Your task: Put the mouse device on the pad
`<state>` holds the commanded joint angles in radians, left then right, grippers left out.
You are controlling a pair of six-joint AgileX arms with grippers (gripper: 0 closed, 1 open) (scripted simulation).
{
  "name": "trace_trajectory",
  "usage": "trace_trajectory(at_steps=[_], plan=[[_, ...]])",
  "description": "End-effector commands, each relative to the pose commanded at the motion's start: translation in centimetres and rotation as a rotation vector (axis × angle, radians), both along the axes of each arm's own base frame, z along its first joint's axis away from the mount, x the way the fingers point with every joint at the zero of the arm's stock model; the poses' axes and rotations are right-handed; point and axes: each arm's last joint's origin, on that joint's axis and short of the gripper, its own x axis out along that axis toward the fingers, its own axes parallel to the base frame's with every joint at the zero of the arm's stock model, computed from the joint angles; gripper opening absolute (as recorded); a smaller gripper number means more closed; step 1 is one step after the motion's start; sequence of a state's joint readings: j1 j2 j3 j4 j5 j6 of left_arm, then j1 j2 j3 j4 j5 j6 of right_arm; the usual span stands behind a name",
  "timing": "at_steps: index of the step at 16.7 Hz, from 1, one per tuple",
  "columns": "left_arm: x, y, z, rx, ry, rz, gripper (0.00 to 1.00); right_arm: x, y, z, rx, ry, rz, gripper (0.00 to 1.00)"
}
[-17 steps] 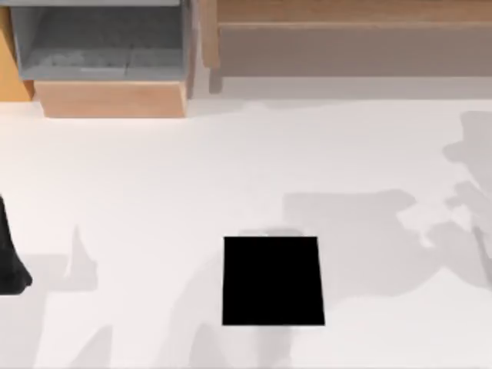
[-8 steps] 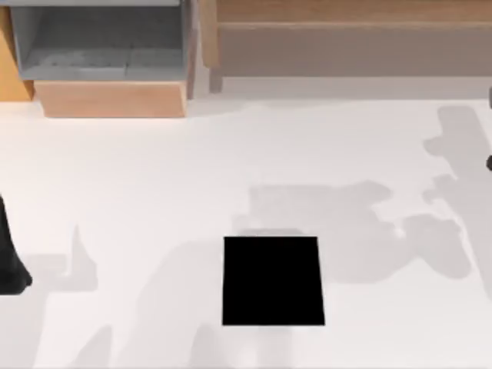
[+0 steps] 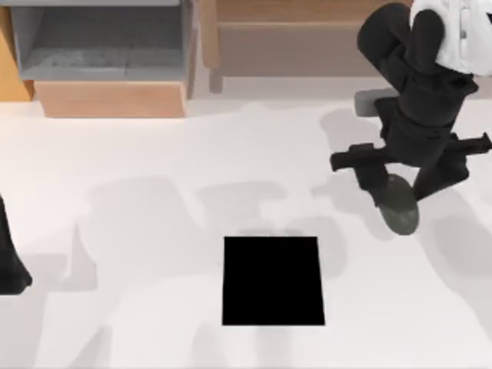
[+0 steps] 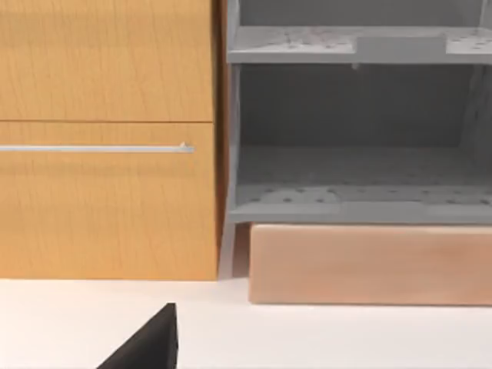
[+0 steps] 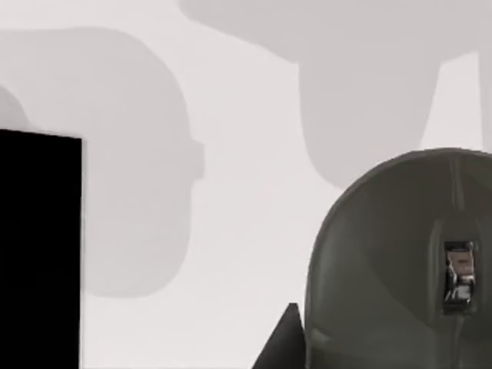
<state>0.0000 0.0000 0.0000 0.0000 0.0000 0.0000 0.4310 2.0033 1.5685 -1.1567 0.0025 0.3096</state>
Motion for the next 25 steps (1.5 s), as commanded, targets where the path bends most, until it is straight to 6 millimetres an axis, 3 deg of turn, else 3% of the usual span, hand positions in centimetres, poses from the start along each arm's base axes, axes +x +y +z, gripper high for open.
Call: trace_trajectory(at_steps=[5,9,16,25], plan=[[0.0,0.0,0.0,0.000,0.000,0.000,1.00,-3.5,9.7,-0.8,-0.003,-0.020,-0.123,0.00],[0.0,0.0,0.0,0.000,0.000,0.000,1.00,-5.9,13.5,-0.6,0.017,-0.050,-0.147,0.00],[0.0,0.0,0.0,0.000,0.000,0.000,1.00,-6.0,13.6,-0.7,0.019,-0.045,-0.153,0.00],[0.0,0.0,0.0,0.000,0.000,0.000,1.00,-7.0,13.8,-3.9,0.005,0.094,-0.155,0.00]])
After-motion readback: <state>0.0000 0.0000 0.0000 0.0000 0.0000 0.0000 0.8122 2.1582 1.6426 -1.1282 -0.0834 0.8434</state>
